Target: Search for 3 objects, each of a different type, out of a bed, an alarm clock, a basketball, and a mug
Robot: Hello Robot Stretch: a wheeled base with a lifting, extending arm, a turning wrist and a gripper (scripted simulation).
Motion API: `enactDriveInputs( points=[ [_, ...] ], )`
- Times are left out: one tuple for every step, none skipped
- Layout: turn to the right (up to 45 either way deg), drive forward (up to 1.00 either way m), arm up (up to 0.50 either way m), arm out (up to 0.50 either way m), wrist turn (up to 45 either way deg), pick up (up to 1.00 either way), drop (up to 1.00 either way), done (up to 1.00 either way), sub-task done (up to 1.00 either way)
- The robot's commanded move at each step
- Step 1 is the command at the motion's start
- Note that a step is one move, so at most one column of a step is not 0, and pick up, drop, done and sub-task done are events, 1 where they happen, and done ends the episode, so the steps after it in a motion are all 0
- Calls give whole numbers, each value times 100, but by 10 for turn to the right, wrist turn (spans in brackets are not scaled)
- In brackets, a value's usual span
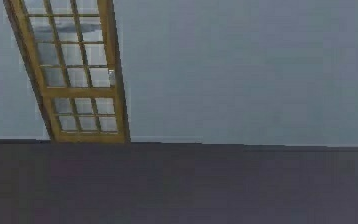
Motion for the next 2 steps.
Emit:
enactDriveInputs(
  points=[
    [0,20,0,0,0,0,0,0,0],
    [-450,0,0,0,0,0,0,0,0]
  ],
)
